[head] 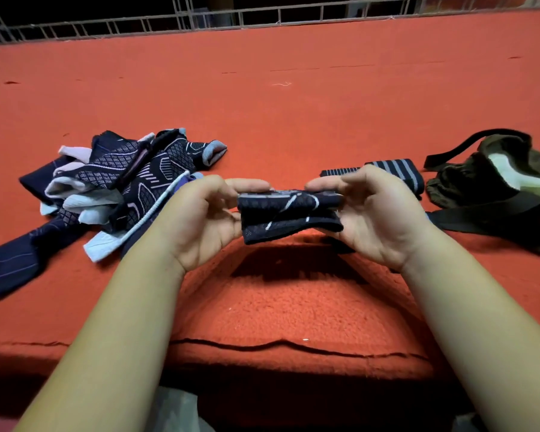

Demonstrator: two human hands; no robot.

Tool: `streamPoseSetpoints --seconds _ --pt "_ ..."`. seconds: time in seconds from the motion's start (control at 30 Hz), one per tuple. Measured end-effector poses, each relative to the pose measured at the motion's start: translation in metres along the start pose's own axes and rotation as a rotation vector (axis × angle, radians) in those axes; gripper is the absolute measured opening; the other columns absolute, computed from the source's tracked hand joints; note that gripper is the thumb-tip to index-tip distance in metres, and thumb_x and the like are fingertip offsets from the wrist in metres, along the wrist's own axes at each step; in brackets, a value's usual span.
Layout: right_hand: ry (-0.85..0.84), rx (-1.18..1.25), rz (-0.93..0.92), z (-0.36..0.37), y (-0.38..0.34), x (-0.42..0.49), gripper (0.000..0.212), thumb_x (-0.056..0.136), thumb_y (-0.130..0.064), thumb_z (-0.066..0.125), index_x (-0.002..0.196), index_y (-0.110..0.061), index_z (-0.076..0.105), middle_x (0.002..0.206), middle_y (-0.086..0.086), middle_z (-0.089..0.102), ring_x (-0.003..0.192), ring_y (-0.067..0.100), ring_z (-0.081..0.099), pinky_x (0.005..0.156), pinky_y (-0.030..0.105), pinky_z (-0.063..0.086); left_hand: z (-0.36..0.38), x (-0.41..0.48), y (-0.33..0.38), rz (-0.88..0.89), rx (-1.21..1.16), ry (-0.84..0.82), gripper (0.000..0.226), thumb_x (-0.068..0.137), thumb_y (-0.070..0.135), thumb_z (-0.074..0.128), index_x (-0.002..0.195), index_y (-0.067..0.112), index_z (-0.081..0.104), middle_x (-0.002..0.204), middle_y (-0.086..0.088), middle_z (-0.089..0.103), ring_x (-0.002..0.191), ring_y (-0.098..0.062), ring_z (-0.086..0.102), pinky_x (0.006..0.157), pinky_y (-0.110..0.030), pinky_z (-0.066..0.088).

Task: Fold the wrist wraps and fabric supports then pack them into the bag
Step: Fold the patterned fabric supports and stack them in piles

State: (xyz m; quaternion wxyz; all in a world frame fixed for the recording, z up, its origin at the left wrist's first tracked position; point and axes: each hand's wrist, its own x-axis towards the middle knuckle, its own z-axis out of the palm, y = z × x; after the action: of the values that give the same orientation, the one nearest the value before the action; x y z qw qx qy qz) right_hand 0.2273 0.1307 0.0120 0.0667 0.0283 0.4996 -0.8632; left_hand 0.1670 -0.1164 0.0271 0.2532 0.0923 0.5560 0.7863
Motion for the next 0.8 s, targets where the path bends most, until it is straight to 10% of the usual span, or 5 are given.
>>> streamPoseSetpoints --seconds 0.13,0.4,0.8 --pt "0.035 -0.261 -0.099 0.004 0.006 0.0 0.012 0.1 -0.006 0.062 0.1 -0.008 0.075 0.097 0.013 0.073 0.083 0.021 0.067 0.079 0.025 0.056 0.002 0.0 -0.004 -0.005 0.131 -0.007 0.026 0.102 0.016 0.061 0.124 0.009 0.073 0.101 -0.013 0.079 0.091 -0.023 0.074 0.078 -0.035 0.064" --pt "0.12 -0.661 -0.218 0.007 0.009 -0.005 0.061 0.094 0.007 0.067 0.135 -0.037 0.07 0.099 -0.019 0.079 0.097 0.013 0.076 0.095 0.036 0.061 -0.009 0.004 -0.012 -0.07 0.329 -0.007 0.044 0.087 -0.005 0.076 0.129 0.0 0.066 0.121 -0.02 0.077 0.103 -0.029 0.077 0.077 -0.031 0.064" --pt "0.295 -0.783 -0.241 0.001 0.019 0.017 0.038 0.096 -0.021 0.079 0.132 -0.031 0.07 0.113 -0.003 0.081 0.102 0.015 0.079 0.103 0.048 0.059 -0.012 0.008 -0.007 -0.119 0.498 -0.049 0.021 0.098 0.01 0.072 0.118 0.009 0.076 0.117 -0.021 0.077 0.098 -0.027 0.073 0.087 -0.043 0.06"
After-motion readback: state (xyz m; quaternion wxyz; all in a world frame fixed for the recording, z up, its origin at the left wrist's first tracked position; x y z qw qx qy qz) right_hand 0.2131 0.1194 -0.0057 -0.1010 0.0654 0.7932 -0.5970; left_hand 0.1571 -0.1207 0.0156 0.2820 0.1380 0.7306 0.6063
